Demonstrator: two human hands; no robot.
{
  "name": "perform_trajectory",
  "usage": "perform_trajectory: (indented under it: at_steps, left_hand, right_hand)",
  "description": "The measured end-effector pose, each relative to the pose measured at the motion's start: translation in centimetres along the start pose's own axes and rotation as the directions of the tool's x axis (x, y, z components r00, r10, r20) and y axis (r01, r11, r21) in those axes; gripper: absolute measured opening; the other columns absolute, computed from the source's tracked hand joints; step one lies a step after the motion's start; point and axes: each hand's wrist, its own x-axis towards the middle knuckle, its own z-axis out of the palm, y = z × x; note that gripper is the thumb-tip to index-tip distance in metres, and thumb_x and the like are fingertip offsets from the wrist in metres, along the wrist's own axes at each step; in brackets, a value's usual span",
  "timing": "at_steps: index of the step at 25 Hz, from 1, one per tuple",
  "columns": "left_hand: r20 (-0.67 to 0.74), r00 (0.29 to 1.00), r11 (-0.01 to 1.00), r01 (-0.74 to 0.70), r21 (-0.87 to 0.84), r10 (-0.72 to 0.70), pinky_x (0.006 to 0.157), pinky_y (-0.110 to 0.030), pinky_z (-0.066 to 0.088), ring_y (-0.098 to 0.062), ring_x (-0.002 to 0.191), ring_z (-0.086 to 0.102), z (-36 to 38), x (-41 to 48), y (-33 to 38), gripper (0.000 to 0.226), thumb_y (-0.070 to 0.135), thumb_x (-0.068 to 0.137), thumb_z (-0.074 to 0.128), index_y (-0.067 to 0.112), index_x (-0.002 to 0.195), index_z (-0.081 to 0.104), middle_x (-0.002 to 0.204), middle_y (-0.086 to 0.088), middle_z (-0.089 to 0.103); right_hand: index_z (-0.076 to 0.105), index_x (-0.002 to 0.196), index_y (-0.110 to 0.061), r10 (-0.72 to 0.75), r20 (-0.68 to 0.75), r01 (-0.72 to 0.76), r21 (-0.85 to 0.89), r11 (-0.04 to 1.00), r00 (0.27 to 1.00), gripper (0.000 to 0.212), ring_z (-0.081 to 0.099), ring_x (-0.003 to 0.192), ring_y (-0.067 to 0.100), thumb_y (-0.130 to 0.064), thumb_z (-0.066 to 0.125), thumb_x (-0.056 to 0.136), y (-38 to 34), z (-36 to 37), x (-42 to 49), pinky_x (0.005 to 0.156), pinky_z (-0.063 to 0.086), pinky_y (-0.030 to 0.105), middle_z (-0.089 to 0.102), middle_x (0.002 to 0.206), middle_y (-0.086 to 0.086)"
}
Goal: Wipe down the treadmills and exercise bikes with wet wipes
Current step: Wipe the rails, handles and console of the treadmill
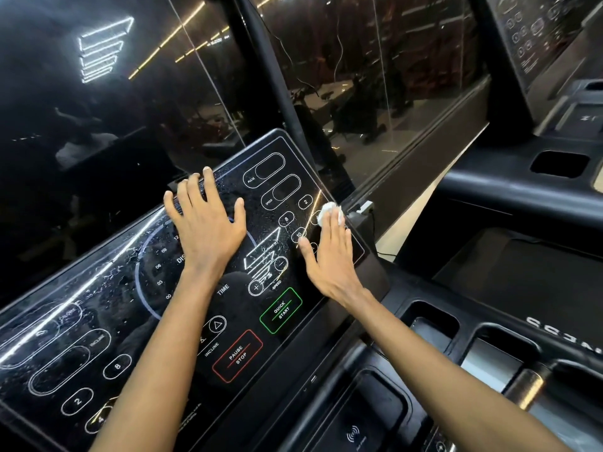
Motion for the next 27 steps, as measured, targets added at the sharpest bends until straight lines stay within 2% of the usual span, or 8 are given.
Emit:
perform_trajectory:
  at_steps: [2,5,6,10,14,18,22,27]
  left_hand:
    - [0.021,1.000,1.000,-0.005,-0.007,0.005,0.117,-0.058,0.017,-0.036,0.138,0.036,-0.1,0.1,-0.1,0.070,0.049,0.097,0.048,0.005,0.151,0.033,0.146,-0.021,0.043]
    - [0.034,0.999,1.000,-0.019,0.002,0.019,0.117,-0.059,0.017,-0.036,0.138,0.036,-0.2,0.1,-0.2,0.070,0.048,0.098,0.048,0.005,0.151,0.032,0.146,-0.022,0.042]
    - [0.038,0.999,1.000,-0.023,0.002,0.023,0.117,-0.059,0.017,-0.037,0.138,0.036,-0.3,0.0,-0.2,0.070,0.047,0.098,0.048,0.005,0.151,0.032,0.146,-0.022,0.042]
    - [0.080,0.996,1.000,-0.030,-0.002,0.030,0.117,-0.059,0.018,-0.036,0.139,0.036,-0.6,0.1,-0.4,0.070,0.048,0.099,0.047,0.006,0.153,0.031,0.147,-0.021,0.042]
    - [0.113,0.989,0.995,-0.094,0.016,0.092,0.112,-0.057,0.027,-0.034,0.135,0.040,-1.2,0.8,-1.5,0.071,0.052,0.098,0.049,0.008,0.152,0.032,0.144,-0.018,0.046]
    - [0.136,0.986,0.995,-0.101,-0.004,0.101,0.114,-0.058,0.024,-0.035,0.137,0.038,-1.3,0.9,-2.0,0.071,0.053,0.098,0.049,0.011,0.153,0.032,0.144,-0.017,0.046]
    - [0.150,0.980,0.990,-0.138,0.018,0.134,0.110,-0.056,0.030,-0.036,0.133,0.044,-1.6,1.2,-2.8,0.071,0.053,0.098,0.050,0.009,0.152,0.034,0.140,-0.017,0.050]
    - [0.192,0.963,0.982,-0.187,-0.033,0.190,0.112,-0.057,0.028,-0.037,0.132,0.045,-1.8,1.6,-4.6,0.071,0.047,0.098,0.054,0.007,0.153,0.035,0.137,-0.018,0.052]
  right_hand:
    - [-0.022,0.155,-0.010,-0.007,0.030,0.008,-0.029,1.000,1.000,0.090,-0.033,0.147,0.018,-0.070,0.014,0.099,-0.8,-0.3,1.1,0.124,-0.012,0.046,-0.032,0.161,0.007]
    - [-0.024,0.155,-0.017,-0.196,0.144,0.213,-0.109,0.971,0.970,0.082,-0.035,0.147,0.016,-0.067,0.011,0.101,-1.5,-0.6,1.7,0.122,-0.017,0.046,-0.035,0.160,0.002]
    - [-0.023,0.156,-0.020,-0.215,0.150,0.236,-0.135,0.962,0.965,0.078,-0.033,0.147,0.014,-0.066,0.009,0.101,-1.1,-0.8,1.7,0.122,-0.016,0.047,-0.034,0.161,-0.001]
    - [-0.026,0.155,-0.022,-0.097,0.108,0.111,-0.137,0.984,0.989,0.077,-0.032,0.148,0.013,-0.066,0.009,0.102,0.0,-1.0,1.3,0.122,-0.016,0.048,-0.034,0.161,-0.002]
    - [-0.025,0.155,-0.024,-0.193,0.157,0.212,-0.110,0.971,0.969,0.076,-0.033,0.147,0.014,-0.067,0.007,0.101,-2.5,-1.2,4.0,0.122,-0.015,0.050,-0.035,0.160,-0.003]
    - [-0.023,0.155,-0.018,-0.133,0.100,0.144,-0.110,0.983,0.986,0.082,-0.031,0.148,0.018,-0.069,0.008,0.099,-5.0,-1.7,7.2,0.122,-0.017,0.048,-0.033,0.161,0.002]
    - [-0.021,0.156,-0.020,-0.344,0.183,0.370,-0.139,0.918,0.921,0.077,-0.031,0.148,0.016,-0.063,0.011,0.102,-7.0,-1.6,7.8,0.122,-0.015,0.050,-0.032,0.162,-0.001]
    - [-0.020,0.157,-0.023,-0.329,0.180,0.360,-0.180,0.915,0.927,0.079,-0.030,0.149,0.019,-0.068,0.011,0.100,-9.1,-0.9,8.8,0.121,-0.015,0.053,-0.030,0.163,0.000]
